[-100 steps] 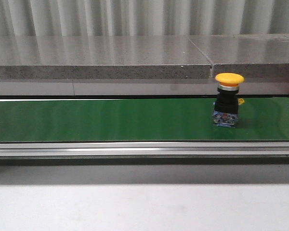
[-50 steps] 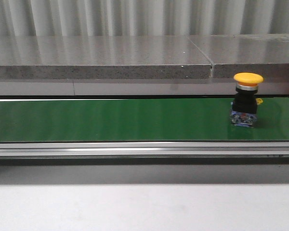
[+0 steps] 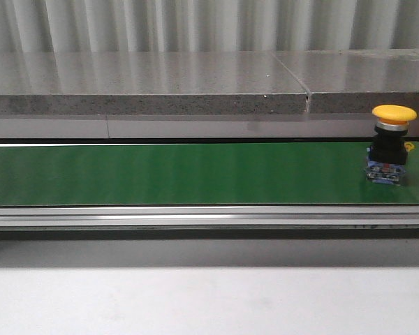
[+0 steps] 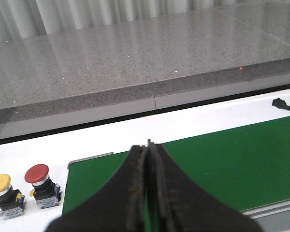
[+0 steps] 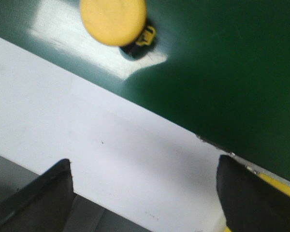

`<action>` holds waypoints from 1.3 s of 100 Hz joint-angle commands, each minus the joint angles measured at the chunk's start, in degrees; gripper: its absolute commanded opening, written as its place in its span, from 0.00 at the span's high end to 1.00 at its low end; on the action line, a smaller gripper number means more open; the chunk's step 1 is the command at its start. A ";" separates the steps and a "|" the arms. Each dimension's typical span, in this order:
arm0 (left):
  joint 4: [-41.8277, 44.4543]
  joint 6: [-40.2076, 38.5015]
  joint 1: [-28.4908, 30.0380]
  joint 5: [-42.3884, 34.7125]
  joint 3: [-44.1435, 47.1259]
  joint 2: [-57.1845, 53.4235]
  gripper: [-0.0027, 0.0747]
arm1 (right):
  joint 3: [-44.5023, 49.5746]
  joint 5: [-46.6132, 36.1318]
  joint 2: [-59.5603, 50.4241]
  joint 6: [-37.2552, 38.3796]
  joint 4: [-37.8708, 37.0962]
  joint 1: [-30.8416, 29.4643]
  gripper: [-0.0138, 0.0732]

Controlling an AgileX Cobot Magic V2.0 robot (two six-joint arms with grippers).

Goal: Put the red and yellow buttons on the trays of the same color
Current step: 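Grasp the yellow button with the right gripper and lift it, then lower the yellow button into the yellow tray and release it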

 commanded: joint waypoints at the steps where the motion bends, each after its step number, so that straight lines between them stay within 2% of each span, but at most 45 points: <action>1: -1.19 -0.20 -0.48 -4.10 -1.57 0.30 0.99 | -1.08 -3.60 0.25 -1.14 0.73 0.74 0.15; 52: -1.19 -0.20 -0.48 -4.10 -1.57 0.30 0.99 | -1.08 -17.31 10.18 -1.14 0.73 1.15 0.16; 59: -1.19 -0.20 -0.48 -4.10 -1.57 0.30 0.99 | -1.08 -18.12 10.89 -1.14 0.73 1.15 0.22; 74: -1.19 -0.20 -0.48 -4.10 -1.57 0.30 0.99 | -1.08 -18.70 11.25 -0.97 0.73 1.15 0.51; 85: -1.19 -0.20 -0.48 -4.10 -1.57 0.30 0.99 | -1.08 -18.70 11.19 -0.20 0.73 1.15 0.63; 106: -1.19 -0.20 -0.48 -4.10 -1.57 0.30 0.99 | -1.08 -14.32 8.89 2.98 0.50 0.37 0.66; 130: -1.19 -0.20 -0.48 -4.10 -1.57 0.30 0.99 | -0.35 -11.64 0.40 11.00 -1.97 -3.82 0.66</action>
